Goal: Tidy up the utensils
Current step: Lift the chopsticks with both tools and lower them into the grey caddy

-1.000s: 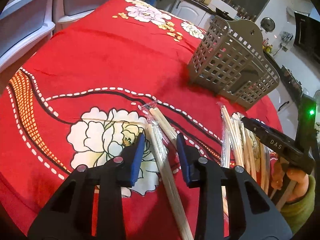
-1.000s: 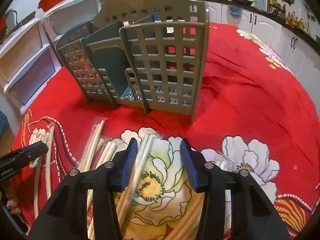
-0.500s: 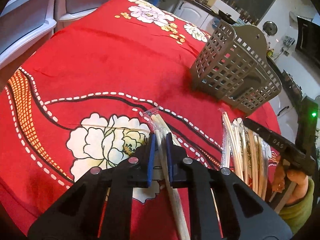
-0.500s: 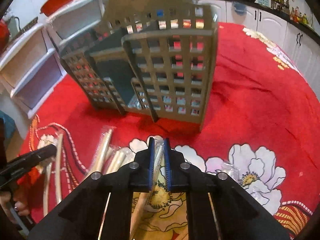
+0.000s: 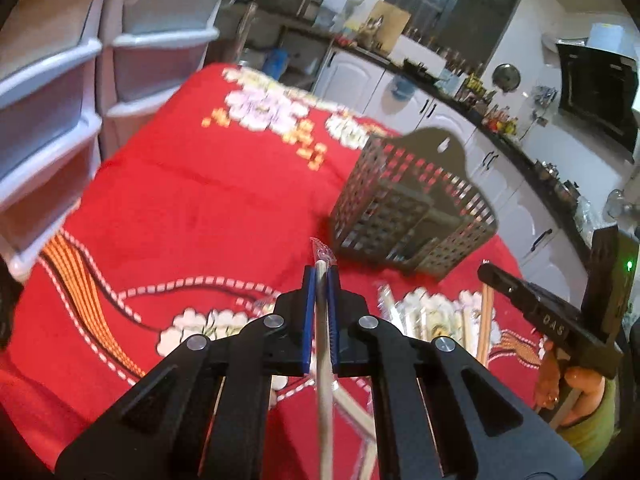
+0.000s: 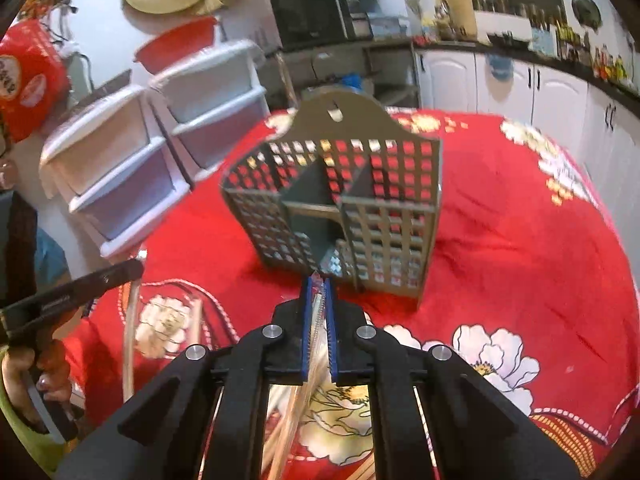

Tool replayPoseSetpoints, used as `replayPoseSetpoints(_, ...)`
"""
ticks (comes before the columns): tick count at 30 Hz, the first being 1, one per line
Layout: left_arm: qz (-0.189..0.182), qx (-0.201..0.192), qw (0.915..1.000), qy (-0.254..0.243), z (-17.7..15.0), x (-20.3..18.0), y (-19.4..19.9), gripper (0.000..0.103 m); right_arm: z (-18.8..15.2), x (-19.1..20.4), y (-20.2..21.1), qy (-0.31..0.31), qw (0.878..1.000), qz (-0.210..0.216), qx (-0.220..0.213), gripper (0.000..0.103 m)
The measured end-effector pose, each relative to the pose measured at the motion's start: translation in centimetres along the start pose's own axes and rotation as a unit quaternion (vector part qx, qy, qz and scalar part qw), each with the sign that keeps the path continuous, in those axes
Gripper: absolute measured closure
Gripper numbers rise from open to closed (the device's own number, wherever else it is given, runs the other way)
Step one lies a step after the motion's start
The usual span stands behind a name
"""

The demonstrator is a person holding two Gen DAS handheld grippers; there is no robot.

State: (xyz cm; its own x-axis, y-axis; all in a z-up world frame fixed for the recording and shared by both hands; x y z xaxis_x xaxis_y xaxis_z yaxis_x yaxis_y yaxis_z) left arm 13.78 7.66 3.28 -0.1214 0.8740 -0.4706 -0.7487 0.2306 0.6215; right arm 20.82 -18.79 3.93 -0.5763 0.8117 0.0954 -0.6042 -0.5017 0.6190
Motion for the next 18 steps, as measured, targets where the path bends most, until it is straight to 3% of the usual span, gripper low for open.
replayPoseSetpoints(18,-0.059,-0.076,0.9935,-0.06,4.3,-7.0,4.4,0.102,3.0,1.6,7.6,0.037,0.995,-0.011,-0.095,0.098)
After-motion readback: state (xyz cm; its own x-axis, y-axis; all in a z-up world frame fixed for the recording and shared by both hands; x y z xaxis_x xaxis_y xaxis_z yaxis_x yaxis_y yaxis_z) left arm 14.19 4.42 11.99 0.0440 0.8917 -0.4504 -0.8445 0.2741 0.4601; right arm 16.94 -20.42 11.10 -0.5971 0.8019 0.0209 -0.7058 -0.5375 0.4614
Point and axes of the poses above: each gripper's, at about its wrist camera, not at the fingertips, and y roughly against the way its jaws point, x to its left, z to its top, the point moved 1 cm from there along -y, roughly the way its jaws point, and after that the axes turned 10 degrees about y, right-handed, at the moved point
